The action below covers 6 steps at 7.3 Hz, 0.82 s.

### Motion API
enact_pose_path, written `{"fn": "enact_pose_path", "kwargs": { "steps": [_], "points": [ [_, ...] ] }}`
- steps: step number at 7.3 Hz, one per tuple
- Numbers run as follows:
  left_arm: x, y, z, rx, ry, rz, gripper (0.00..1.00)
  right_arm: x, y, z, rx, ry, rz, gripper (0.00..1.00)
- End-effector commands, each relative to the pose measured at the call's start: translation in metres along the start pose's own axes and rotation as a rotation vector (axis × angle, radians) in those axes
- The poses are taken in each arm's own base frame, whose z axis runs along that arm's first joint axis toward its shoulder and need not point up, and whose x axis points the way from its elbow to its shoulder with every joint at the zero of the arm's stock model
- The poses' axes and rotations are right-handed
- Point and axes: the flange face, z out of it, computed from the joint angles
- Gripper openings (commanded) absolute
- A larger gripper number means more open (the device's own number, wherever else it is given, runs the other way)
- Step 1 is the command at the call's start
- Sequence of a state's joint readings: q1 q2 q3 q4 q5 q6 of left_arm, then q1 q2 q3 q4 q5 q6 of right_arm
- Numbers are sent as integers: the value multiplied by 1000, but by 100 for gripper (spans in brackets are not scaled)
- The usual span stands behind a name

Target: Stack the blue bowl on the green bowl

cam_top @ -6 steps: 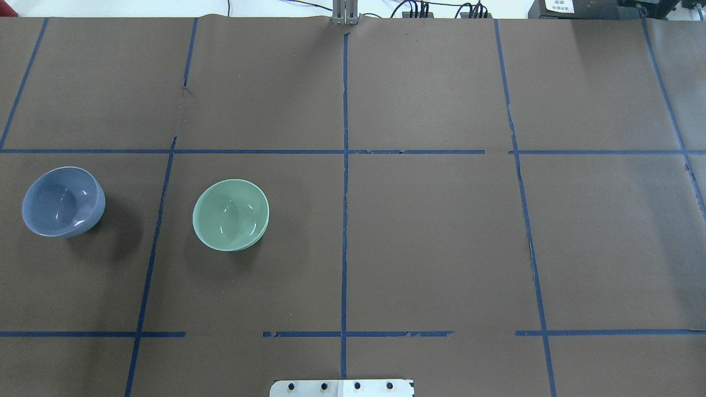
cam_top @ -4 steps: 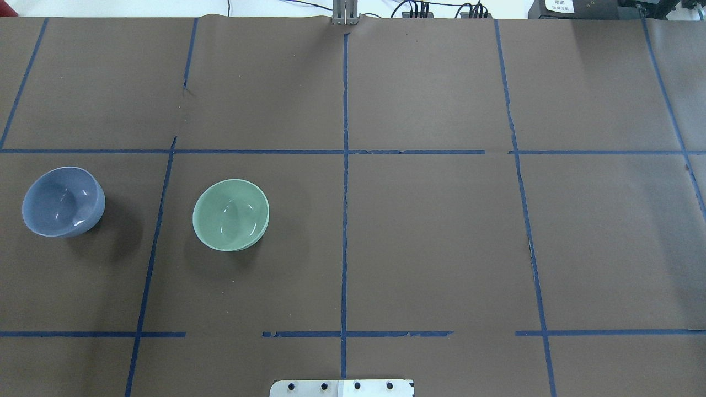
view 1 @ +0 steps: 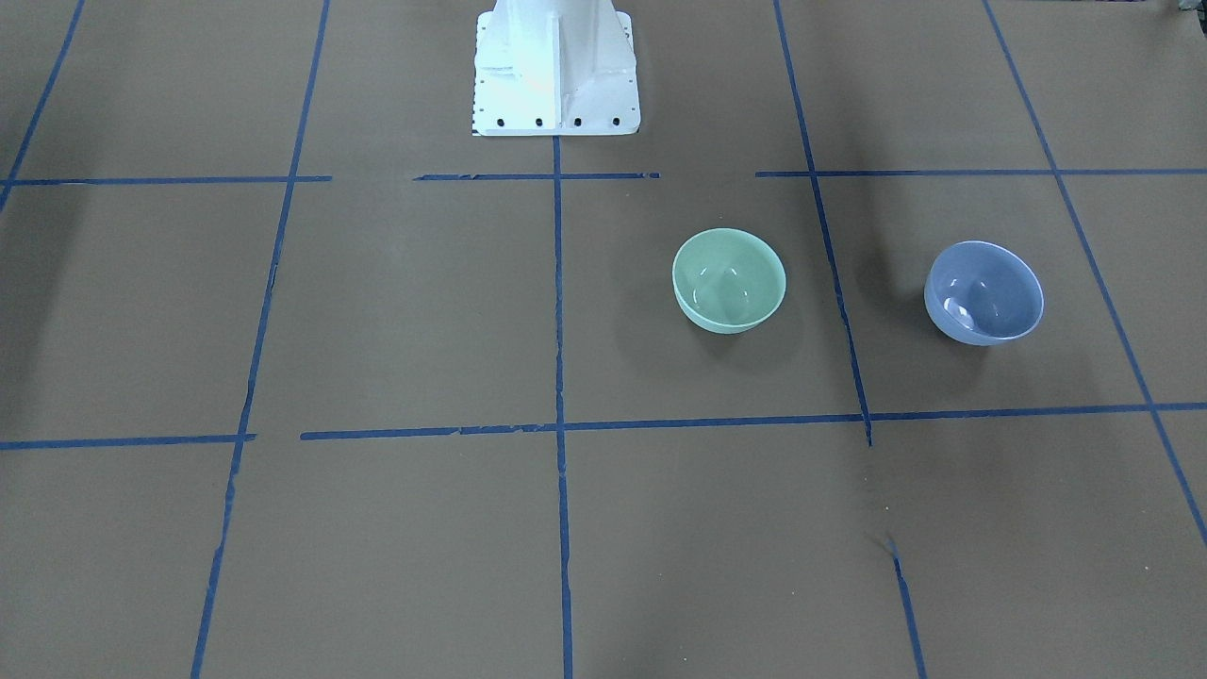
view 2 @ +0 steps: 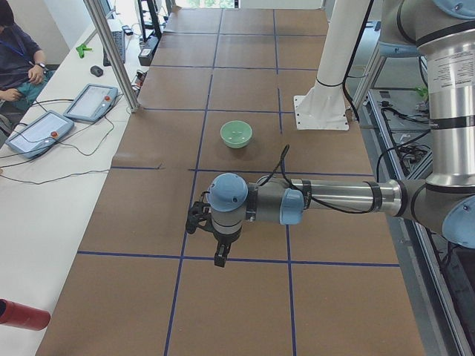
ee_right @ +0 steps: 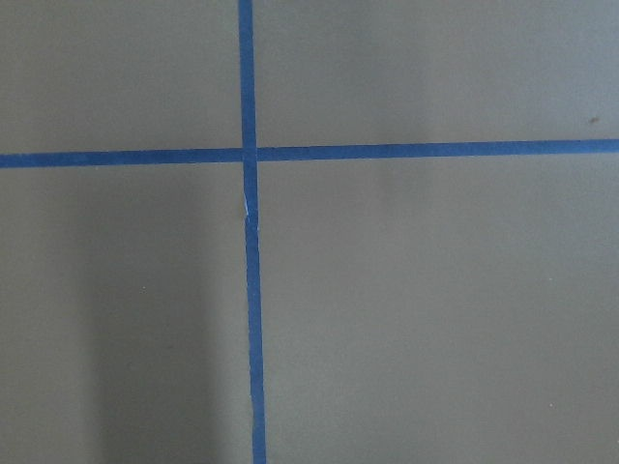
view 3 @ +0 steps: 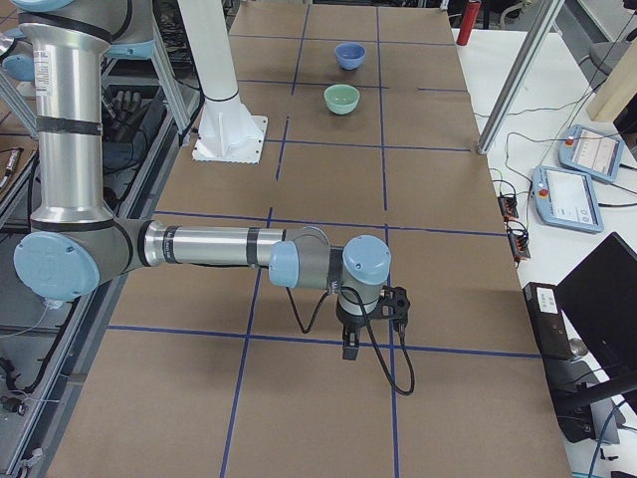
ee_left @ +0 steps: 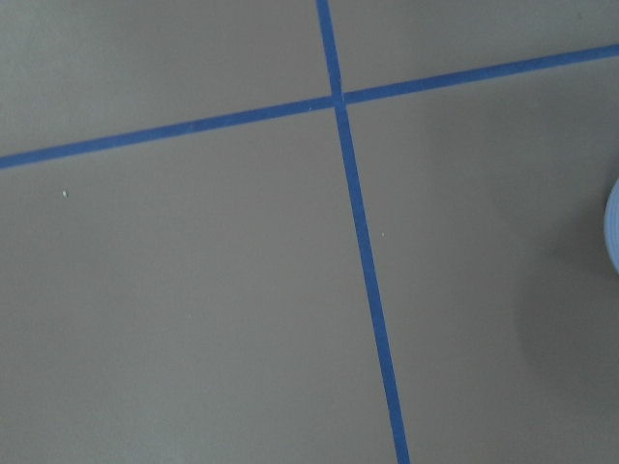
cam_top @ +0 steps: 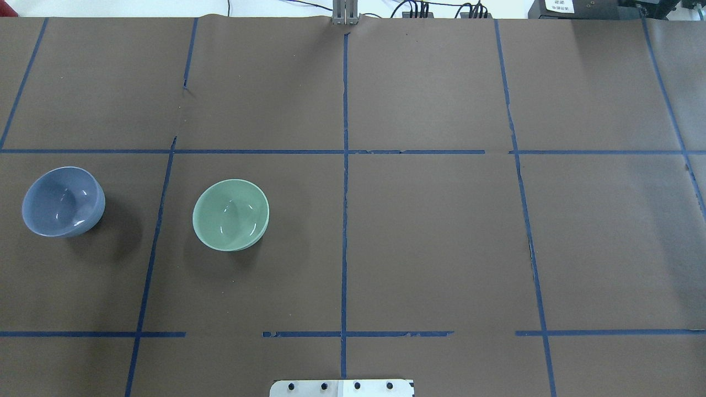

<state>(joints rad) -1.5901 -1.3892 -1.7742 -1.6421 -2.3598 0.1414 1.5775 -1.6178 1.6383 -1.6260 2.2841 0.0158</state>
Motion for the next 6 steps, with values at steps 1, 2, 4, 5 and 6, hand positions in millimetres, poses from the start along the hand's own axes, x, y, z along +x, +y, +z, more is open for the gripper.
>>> {"fn": "enact_pose_path", "kwargs": {
  "steps": [1, 2, 4, 5, 6],
  "points": [
    [31, -14, 21, 14, 6, -82, 100, 1, 0, 0, 0, 0, 2, 100],
    [60, -22, 41, 19, 23, -128, 100, 1, 0, 0, 0, 0, 1, 100],
    [109, -27, 88, 17, 61, -158, 100, 0, 0, 0, -1, 0, 1, 100],
    [125, -26, 112, 27, 61, -177, 100, 0, 0, 0, -1, 0, 1, 100],
    [142, -27, 128, 32, 93, -202, 100, 0, 0, 0, -1, 0, 1, 100]
  ]
}}
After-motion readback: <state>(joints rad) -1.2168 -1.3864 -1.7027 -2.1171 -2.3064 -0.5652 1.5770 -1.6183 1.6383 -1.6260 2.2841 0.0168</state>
